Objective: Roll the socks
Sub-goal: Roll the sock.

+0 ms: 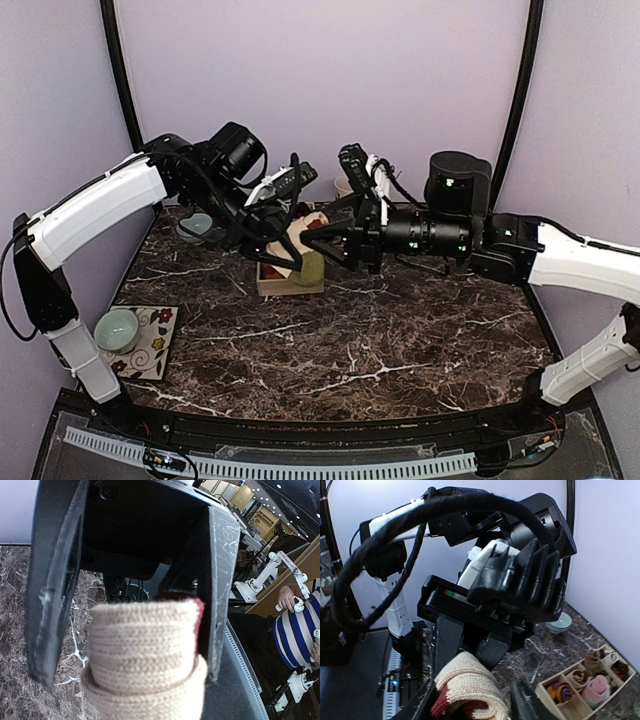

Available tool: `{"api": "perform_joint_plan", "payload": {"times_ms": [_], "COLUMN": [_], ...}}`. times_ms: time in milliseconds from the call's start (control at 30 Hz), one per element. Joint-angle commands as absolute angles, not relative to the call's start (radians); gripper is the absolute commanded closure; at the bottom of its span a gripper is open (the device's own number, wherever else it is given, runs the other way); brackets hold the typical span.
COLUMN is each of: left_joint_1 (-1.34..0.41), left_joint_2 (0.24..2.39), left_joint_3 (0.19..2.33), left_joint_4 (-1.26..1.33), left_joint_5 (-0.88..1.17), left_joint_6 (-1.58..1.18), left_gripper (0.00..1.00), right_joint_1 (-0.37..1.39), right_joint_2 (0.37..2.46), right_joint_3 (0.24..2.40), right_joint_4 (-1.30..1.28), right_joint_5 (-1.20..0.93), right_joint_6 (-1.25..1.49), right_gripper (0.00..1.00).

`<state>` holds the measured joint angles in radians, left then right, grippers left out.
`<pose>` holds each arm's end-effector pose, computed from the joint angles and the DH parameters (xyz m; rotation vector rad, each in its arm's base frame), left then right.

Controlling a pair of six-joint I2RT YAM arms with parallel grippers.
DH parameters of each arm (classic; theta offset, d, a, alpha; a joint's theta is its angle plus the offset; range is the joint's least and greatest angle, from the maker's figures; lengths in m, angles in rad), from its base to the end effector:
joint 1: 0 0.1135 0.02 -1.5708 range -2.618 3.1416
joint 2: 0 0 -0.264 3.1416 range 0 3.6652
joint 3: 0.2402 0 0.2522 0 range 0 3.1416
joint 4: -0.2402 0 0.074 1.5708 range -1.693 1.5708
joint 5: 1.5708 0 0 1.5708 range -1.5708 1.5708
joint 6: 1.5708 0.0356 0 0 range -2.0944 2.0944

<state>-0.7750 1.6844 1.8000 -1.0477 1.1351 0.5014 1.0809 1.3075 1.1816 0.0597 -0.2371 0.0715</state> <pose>0.2199 -0.2605 0.3922 1.7190 1.5224 -1.5203 0.1386 0.2777 0.3900 -1.0093 1.4266 1.0591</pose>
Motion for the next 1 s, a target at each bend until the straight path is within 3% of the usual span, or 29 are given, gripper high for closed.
{"api": "perform_joint_plan", "payload": {"times_ms": [0, 67, 200, 367, 500, 600, 767, 867, 967], "left_joint_1": [-0.776, -0.777, -0.776, -0.776, -0.775, -0.775, -0.775, -0.776, -0.786], "left_joint_2": [1.604, 1.598, 1.586, 1.558, 1.544, 1.520, 1.461, 1.408, 1.364], "left_joint_3": [1.820, 1.819, 1.824, 1.836, 1.837, 1.836, 1.891, 1.912, 1.848], "left_joint_4": [-1.099, -1.098, -1.107, -1.124, -1.076, -1.005, -0.968, -0.941, -0.872], "left_joint_5": [1.232, 1.220, 1.181, 1.111, 1.016, 0.786, 0.441, 0.408, 0.402], "left_joint_6": [0.540, 0.543, 0.561, 0.593, 0.550, 0.499, 0.571, 0.630, 0.667], "left_gripper": [1.00, 1.00, 1.00, 1.00, 0.70, 0.47, 0.31, 0.20, 0.21], "right_joint_1": [1.075, 1.075, 1.074, 1.073, 1.074, 1.074, 1.075, 1.077, 1.090], "right_joint_2": [1.385, 1.412, 1.412, 1.326, 1.302, 1.302, 1.328, 1.373, 1.438], "right_joint_3": [1.285, 1.319, 1.313, 1.227, 1.220, 1.217, 1.227, 1.242, 1.297], "right_joint_4": [-0.045, -0.095, -0.120, -0.066, -0.037, -0.020, -0.004, 0.020, 0.056], "right_joint_5": [-0.331, -0.348, -0.354, -0.284, -0.267, -0.205, -0.064, 0.021, 0.048], "right_joint_6": [0.068, 0.071, 0.096, 0.125, 0.134, 0.179, 0.256, 0.276, 0.270], "right_gripper": [0.66, 0.84, 0.99, 1.00, 1.00, 1.00, 1.00, 1.00, 1.00]}}
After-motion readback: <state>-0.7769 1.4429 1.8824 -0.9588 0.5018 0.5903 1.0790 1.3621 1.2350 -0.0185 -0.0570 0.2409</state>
